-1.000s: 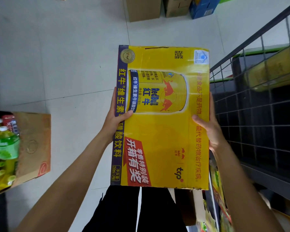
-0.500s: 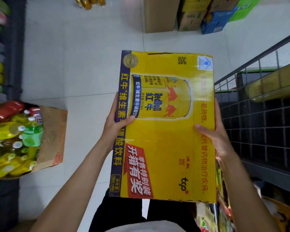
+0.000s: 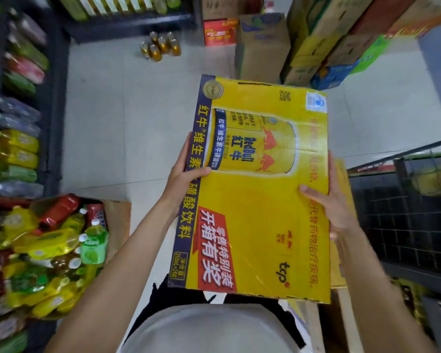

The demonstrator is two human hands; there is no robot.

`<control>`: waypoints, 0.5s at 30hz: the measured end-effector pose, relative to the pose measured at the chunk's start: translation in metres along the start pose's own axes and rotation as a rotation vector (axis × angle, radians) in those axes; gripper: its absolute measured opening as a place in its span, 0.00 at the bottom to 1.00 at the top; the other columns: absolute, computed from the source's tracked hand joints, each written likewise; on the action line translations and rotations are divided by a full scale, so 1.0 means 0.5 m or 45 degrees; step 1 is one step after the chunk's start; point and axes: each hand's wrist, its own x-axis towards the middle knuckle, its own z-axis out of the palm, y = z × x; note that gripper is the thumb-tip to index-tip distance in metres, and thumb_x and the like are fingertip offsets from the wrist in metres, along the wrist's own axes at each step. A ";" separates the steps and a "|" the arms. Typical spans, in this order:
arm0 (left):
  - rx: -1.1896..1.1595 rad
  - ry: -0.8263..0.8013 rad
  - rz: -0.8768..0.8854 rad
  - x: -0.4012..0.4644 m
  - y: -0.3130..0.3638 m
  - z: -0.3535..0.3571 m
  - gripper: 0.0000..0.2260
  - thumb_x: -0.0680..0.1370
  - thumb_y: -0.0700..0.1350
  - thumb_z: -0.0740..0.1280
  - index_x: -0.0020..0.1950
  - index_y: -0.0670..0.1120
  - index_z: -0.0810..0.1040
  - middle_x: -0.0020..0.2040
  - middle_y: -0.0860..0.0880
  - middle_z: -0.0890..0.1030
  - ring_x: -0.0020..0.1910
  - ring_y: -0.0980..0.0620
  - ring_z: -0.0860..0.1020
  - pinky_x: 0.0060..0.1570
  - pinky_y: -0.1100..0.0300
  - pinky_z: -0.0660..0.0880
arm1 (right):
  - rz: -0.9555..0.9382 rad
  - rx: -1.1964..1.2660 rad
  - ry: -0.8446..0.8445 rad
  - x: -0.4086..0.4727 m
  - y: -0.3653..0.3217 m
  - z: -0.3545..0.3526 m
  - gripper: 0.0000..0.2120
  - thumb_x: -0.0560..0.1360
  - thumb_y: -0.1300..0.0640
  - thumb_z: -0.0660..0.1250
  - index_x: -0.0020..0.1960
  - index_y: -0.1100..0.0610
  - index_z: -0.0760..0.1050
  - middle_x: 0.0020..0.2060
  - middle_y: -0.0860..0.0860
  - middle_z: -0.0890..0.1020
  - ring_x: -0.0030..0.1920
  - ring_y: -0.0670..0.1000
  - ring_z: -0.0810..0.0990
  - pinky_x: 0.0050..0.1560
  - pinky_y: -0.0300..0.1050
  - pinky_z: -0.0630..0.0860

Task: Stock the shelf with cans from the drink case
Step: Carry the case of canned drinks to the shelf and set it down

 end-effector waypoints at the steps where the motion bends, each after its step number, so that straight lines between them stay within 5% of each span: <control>1: 0.012 -0.012 0.005 0.017 0.021 -0.031 0.37 0.69 0.44 0.69 0.74 0.61 0.57 0.61 0.51 0.78 0.55 0.49 0.80 0.43 0.58 0.79 | -0.023 0.023 0.002 0.015 -0.011 0.032 0.45 0.68 0.63 0.72 0.72 0.33 0.52 0.61 0.38 0.74 0.58 0.48 0.79 0.53 0.55 0.78; 4: 0.017 -0.034 0.022 0.071 0.083 -0.115 0.36 0.70 0.45 0.68 0.74 0.61 0.57 0.63 0.50 0.77 0.56 0.49 0.80 0.44 0.57 0.79 | -0.020 0.089 0.008 0.069 -0.053 0.122 0.42 0.71 0.69 0.66 0.72 0.35 0.54 0.60 0.43 0.76 0.56 0.52 0.80 0.44 0.49 0.82; 15: 0.035 0.046 0.082 0.389 0.290 -0.313 0.34 0.74 0.40 0.67 0.74 0.61 0.57 0.61 0.50 0.77 0.51 0.53 0.81 0.39 0.61 0.79 | -0.063 0.172 -0.156 0.421 -0.235 0.340 0.42 0.67 0.66 0.70 0.69 0.32 0.58 0.62 0.49 0.76 0.56 0.59 0.80 0.43 0.56 0.81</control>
